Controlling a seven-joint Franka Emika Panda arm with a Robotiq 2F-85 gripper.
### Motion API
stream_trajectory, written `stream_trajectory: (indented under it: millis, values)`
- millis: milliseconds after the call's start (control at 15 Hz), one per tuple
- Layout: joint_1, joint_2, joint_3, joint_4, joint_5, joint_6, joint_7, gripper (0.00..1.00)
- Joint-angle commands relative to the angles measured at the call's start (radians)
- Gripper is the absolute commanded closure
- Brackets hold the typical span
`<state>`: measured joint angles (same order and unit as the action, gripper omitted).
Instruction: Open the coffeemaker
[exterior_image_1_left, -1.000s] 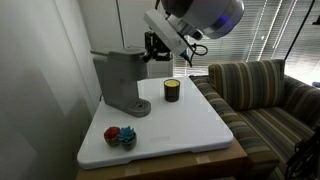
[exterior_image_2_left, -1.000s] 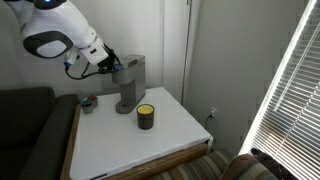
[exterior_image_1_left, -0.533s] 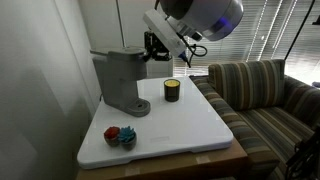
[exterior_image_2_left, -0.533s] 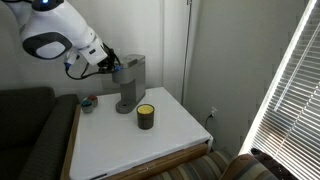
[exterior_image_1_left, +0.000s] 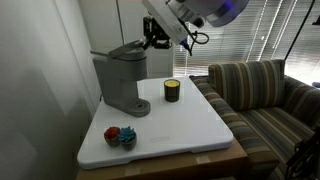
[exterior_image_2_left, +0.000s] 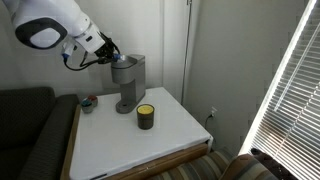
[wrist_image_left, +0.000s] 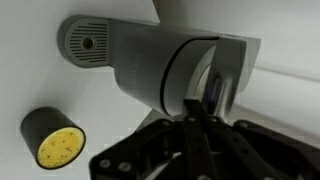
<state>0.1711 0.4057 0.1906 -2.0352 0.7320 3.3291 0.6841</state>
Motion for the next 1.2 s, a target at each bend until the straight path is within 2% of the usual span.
stream_trajectory:
  millis: [0,267,533,667,933,1133]
  values:
    - [0.105,-0.076,-0.122,-0.044,-0.001,-0.048,-0.013,1.00]
    - [0.198,-0.087,-0.231,-0.027,-0.021,-0.106,0.005,1.00]
    - [0.246,-0.089,-0.288,-0.006,-0.035,-0.148,0.026,1.00]
    - [0.332,-0.102,-0.408,-0.036,-0.065,-0.176,0.083,1.00]
    - [0.559,-0.090,-0.735,-0.055,-0.227,-0.206,0.241,1.00]
    - [0.737,-0.067,-0.977,-0.032,-0.349,-0.315,0.386,1.00]
